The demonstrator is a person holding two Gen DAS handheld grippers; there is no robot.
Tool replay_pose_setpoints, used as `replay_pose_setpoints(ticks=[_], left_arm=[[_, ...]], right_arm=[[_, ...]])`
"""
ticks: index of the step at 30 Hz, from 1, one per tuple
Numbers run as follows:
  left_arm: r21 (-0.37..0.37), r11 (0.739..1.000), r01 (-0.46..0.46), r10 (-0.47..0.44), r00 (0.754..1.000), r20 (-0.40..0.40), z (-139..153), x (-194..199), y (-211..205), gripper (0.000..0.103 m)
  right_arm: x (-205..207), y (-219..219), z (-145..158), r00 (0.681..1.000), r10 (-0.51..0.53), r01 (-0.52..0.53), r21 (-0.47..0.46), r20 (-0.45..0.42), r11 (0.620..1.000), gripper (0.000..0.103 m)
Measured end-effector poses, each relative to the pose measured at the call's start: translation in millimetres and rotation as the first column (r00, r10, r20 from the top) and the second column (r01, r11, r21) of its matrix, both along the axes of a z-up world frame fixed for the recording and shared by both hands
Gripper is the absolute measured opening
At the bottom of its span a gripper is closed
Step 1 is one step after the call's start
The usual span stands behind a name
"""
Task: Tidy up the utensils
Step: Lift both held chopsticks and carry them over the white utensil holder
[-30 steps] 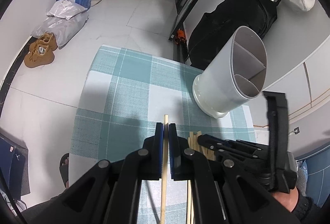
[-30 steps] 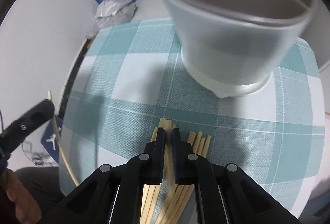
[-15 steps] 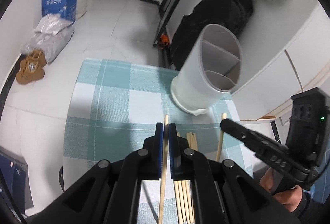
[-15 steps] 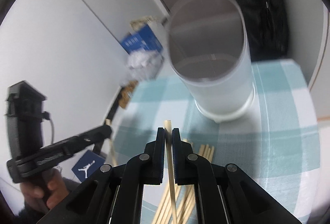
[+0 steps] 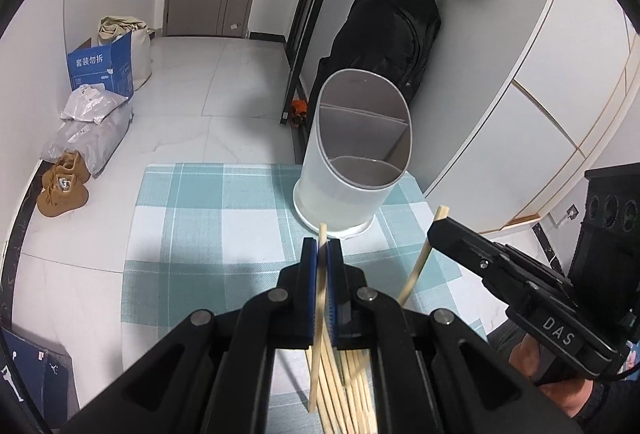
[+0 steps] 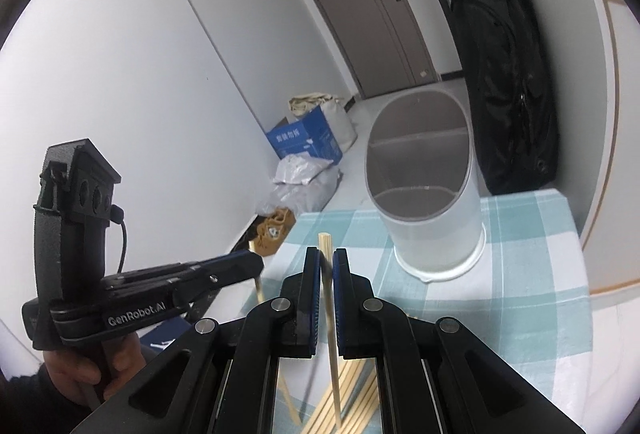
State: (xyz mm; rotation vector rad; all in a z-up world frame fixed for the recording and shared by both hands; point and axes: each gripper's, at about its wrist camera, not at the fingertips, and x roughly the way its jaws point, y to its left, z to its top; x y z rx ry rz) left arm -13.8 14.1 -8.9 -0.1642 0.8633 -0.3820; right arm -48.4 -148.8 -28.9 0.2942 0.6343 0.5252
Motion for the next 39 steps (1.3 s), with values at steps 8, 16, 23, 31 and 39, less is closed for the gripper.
replay_pose_setpoints(ticks=[8, 16, 23, 31, 39], left_arm=[[0.021, 1.000, 0.000, -0.001, 0.999, 0.041, 13.2, 7.8, -11.6, 0.001], [0.039, 0.999, -0.003, 0.001, 0.997, 0.074, 28.3, 18.6, -16.0, 0.001], [0.075, 0.997, 0.015, -0.023, 0.993, 0.116, 49.0, 27.3, -28.5, 0.001], [0.071, 0.997, 0.011, -0.021, 0.989, 0.150, 86.6, 50.3, -35.0, 0.001], [0.056, 0.998, -0.003, -0.008, 0.980, 0.199, 124.5, 79.8, -42.7, 0.001]], right_arm=[[4.1, 0.7, 8.3, 0.999, 0.015, -0.014, -0.014, 0.045, 1.000, 0.004], [12.6, -6.3, 14.6, 0.998, 0.013, -0.012, -0.023, 0.054, 1.000, 0.004], [24.5, -10.8, 36.6, 0.995, 0.019, -0.013, -0.063, 0.098, 0.998, 0.004], [47.1, -28.1, 74.4, 0.991, -0.007, 0.017, -0.074, 0.134, 0.997, 0.004], [72.9, -52.7, 134.0, 0.978, -0.051, 0.067, -0.069, 0.202, 0.995, 0.004]])
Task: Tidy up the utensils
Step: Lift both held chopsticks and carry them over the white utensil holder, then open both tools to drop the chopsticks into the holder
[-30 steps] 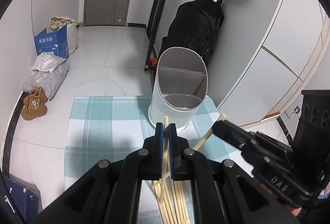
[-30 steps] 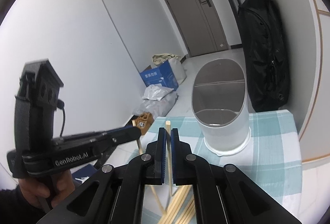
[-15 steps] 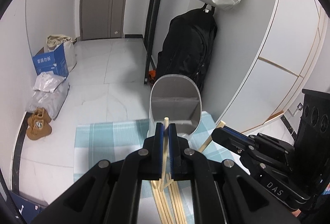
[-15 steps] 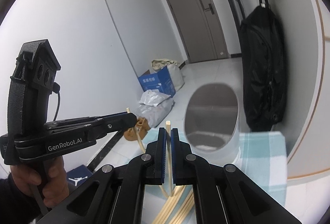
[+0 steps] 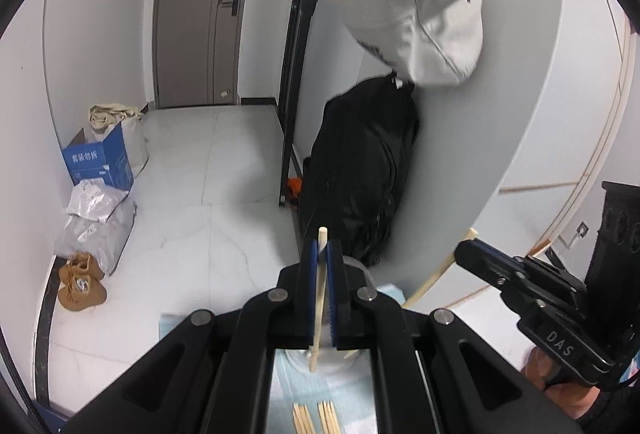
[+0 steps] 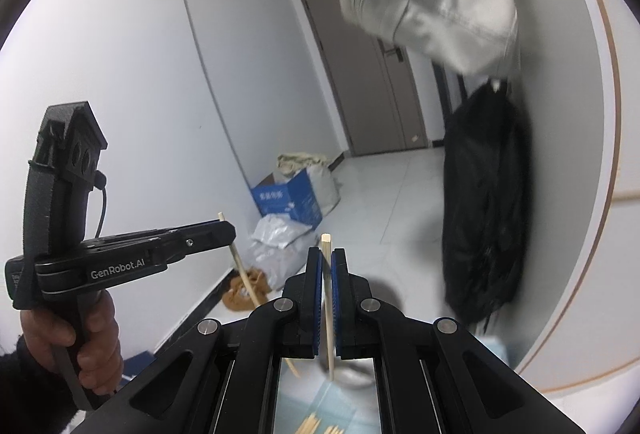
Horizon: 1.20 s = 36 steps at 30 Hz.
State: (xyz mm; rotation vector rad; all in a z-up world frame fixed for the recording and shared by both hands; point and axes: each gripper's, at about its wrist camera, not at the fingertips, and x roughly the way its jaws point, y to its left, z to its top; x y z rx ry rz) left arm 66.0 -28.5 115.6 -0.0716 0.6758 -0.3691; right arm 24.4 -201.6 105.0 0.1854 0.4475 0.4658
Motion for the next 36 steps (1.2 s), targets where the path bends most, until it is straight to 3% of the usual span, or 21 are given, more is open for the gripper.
replay_pose_setpoints(ticks=[5, 10, 20, 26, 32, 34, 36], left_arm=[[-0.056, 0.998, 0.005, -0.005, 1.000, 0.013, 14.6, 18.9, -1.7, 0.001], [-0.047, 0.999, 0.004, 0.000, 0.997, 0.073, 16.1, 31.6, -12.6, 0.001], [-0.044, 0.999, -0.003, 0.006, 0.997, 0.071, -27.8, 52.2, -14.9, 0.001], [-0.093, 0.995, 0.035, -0.036, 0.999, -0.011, -42.7, 61.7, -11.0, 0.001], [-0.174, 0.980, 0.099, -0.123, 0.984, -0.130, -51.3, 72.7, -3.0, 0.002], [-0.198, 0.975, 0.098, -0.132, 0.978, -0.164, -51.8, 73.5, 1.7, 0.013], [-0.193, 0.978, 0.078, -0.111, 0.979, -0.170, -50.7, 70.2, 5.0, 0.038]], right_arm=[[15.9, -2.3, 25.3, 0.999, -0.023, 0.024, -0.024, 0.035, 0.999, 0.004], [35.8, -7.5, 35.5, 0.997, -0.059, 0.060, -0.021, 0.047, 0.998, 0.004], [63.0, 2.1, -4.6, 0.996, -0.083, 0.085, -0.084, 0.025, 0.993, 0.004], [70.7, 6.7, -35.3, 0.998, -0.059, 0.056, -0.090, -0.031, 0.994, 0.004], [75.6, -2.2, -53.3, 0.993, 0.016, -0.011, 0.037, -0.114, 0.999, 0.008], [77.1, -5.4, -56.0, 0.990, 0.035, -0.024, 0.075, -0.137, 0.997, 0.015], [77.3, -9.4, -56.2, 0.988, 0.033, -0.018, 0.101, -0.148, 0.995, 0.040]])
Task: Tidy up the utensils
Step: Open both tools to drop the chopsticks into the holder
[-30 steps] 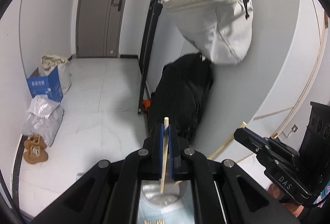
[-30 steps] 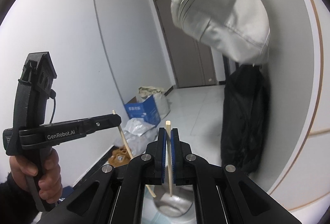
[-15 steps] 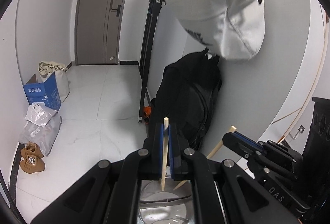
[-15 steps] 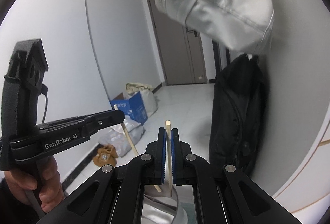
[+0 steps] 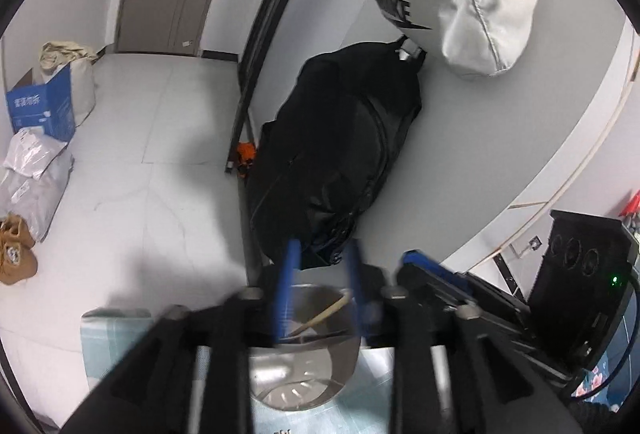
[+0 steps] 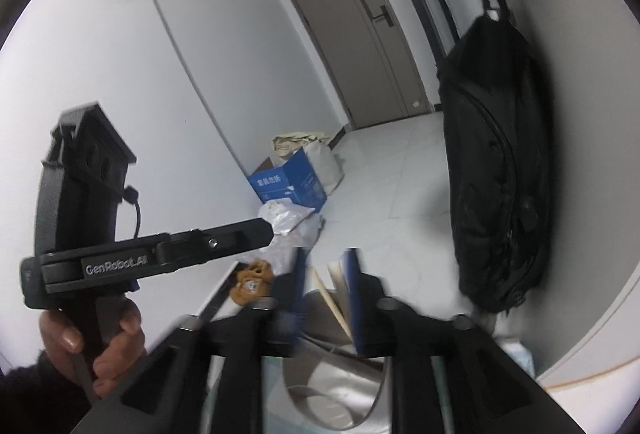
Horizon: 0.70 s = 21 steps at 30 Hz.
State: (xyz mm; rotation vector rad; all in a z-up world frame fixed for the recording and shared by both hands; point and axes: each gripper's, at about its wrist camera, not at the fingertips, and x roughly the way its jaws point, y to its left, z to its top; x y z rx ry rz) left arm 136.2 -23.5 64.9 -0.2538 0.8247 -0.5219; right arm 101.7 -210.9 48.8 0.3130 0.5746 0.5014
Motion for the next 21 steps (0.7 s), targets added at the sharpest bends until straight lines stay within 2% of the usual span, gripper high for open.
replay_pose_setpoints(ticks=[2, 4, 5, 6, 7, 9, 16, 21], left_arm=[[0.002, 0.999, -0.033, 0.033, 0.999, 0.011, 2.3, -7.1, 5.7, 0.048], [0.004, 0.999, -0.053, 0.053, 0.998, 0.017, 0.5, -13.8, 9.1, 0.050], [0.010, 0.997, -0.071, 0.070, 0.997, 0.023, 2.8, -19.2, 12.7, 0.050], [0.014, 0.996, -0.083, 0.082, 0.996, 0.029, 2.1, -21.0, 13.7, 0.054], [0.024, 0.995, -0.099, 0.099, 0.994, 0.038, 2.8, -23.9, 14.4, 0.058], [0.045, 0.987, -0.151, 0.148, 0.987, 0.061, 4.7, -32.5, 19.9, 0.072], [0.087, 0.965, -0.246, 0.239, 0.968, 0.082, 5.4, -59.0, 28.5, 0.074], [0.135, 0.942, -0.308, 0.289, 0.947, 0.143, 11.4, -83.9, 27.2, 0.074]], right_arm=[[-6.1, -6.7, 1.1, 1.000, -0.008, 0.007, 0.038, 0.002, 0.999, 0.042], [-9.8, -8.7, 2.9, 1.000, -0.024, 0.024, 0.033, -0.007, 0.999, 0.049], [-12.5, -10.6, 2.4, 0.999, -0.037, 0.037, 0.033, -0.013, 0.999, 0.056], [-16.0, -12.3, 1.8, 0.999, -0.044, 0.045, 0.035, -0.017, 0.998, 0.061], [-19.3, -14.5, 1.2, 0.998, -0.052, 0.053, 0.035, -0.020, 0.998, 0.062], [-25.2, -17.2, 1.0, 0.998, -0.067, 0.067, 0.024, -0.023, 0.997, 0.063], [-55.9, -17.7, 2.1, 0.996, -0.085, 0.086, 0.020, -0.015, 0.996, 0.073], [-82.8, -10.5, 7.7, 0.997, -0.071, 0.071, 0.025, 0.006, 0.997, 0.083]])
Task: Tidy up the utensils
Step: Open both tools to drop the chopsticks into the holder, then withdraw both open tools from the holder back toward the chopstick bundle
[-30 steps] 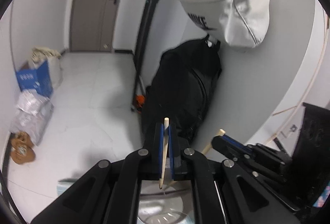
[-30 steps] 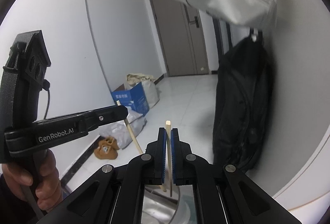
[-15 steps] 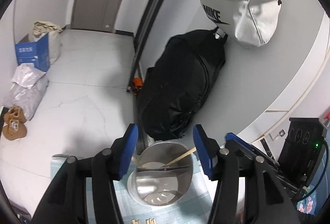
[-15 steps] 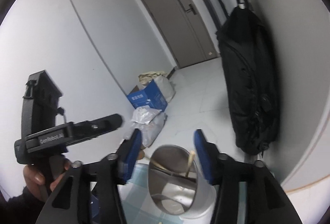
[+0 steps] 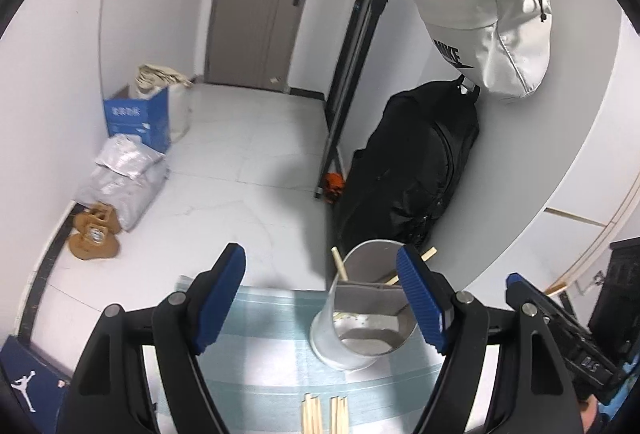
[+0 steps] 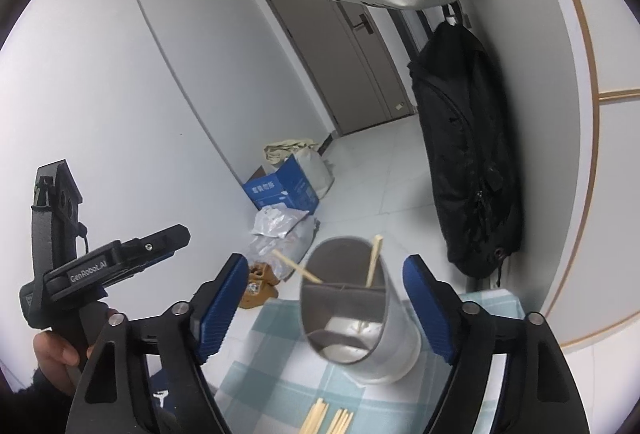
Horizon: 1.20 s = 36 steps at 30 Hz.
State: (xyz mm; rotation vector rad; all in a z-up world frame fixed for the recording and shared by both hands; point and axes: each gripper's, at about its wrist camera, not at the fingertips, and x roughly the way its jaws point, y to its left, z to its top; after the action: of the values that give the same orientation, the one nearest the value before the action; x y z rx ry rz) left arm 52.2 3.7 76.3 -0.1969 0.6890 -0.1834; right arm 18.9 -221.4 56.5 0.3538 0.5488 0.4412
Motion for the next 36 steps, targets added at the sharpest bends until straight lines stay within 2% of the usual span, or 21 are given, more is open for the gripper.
replay_pose_setpoints(ticks=[3, 6, 9, 14, 19, 23, 29, 31, 34, 36], left_arm=[[0.024, 1.000, -0.010, 0.010, 1.000, 0.023, 3.0, -15.2, -1.3, 0.076], [0.034, 0.999, -0.026, 0.024, 0.998, 0.057, 6.6, -31.3, -0.7, 0.085], [0.042, 0.999, -0.033, 0.029, 0.995, 0.093, 8.5, -46.8, 0.2, 0.085], [0.070, 0.997, -0.040, 0.033, 0.994, 0.105, -0.8, -63.8, -0.2, 0.086], [0.109, 0.993, -0.054, 0.044, 0.995, 0.093, -21.4, -75.3, -1.4, 0.086], [0.102, 0.993, -0.059, 0.057, 0.998, 0.024, -44.0, -75.2, 4.6, 0.086], [0.145, 0.986, -0.082, 0.083, 0.997, -0.002, -63.9, -72.1, 7.8, 0.086], [0.160, 0.984, -0.081, 0.083, 0.997, -0.007, -70.6, -72.0, 7.9, 0.086], [0.160, 0.984, -0.081, 0.085, 0.996, -0.017, -80.7, -72.3, 10.5, 0.086], [0.158, 0.985, -0.076, 0.083, 0.996, -0.037, -88.3, -68.8, 13.0, 0.086]], right_arm=[[-14.7, 4.0, 1.3, 1.000, 0.004, -0.004, 0.002, 0.015, 1.000, 0.087], [-29.2, 10.6, 3.9, 1.000, 0.014, -0.014, 0.000, 0.023, 1.000, 0.090], [-42.8, 15.9, 4.7, 0.999, 0.025, -0.025, -0.004, 0.038, 1.000, 0.098], [-60.3, 26.0, -3.7, 0.998, 0.047, -0.046, -0.019, 0.039, 0.999, 0.100], [-68.6, 33.6, -24.7, 0.999, 0.050, -0.051, -0.052, -0.018, 0.997, 0.100], [-71.8, 39.6, -45.3, 0.995, 0.059, -0.066, -0.091, -0.074, 0.994, 0.100], [-75.8, 45.7, -71.9, 0.988, 0.061, -0.080, -0.137, -0.140, 0.987, 0.099], [-75.0, 49.5, -80.2, 0.986, 0.056, -0.082, -0.168, -0.157, 0.982, 0.098], [-72.2, 55.2, -92.6, 0.979, 0.062, -0.101, -0.195, -0.194, 0.976, 0.089], [-69.3, 57.8, -101.2, 0.972, 0.063, -0.113, -0.213, -0.225, 0.970, 0.076]])
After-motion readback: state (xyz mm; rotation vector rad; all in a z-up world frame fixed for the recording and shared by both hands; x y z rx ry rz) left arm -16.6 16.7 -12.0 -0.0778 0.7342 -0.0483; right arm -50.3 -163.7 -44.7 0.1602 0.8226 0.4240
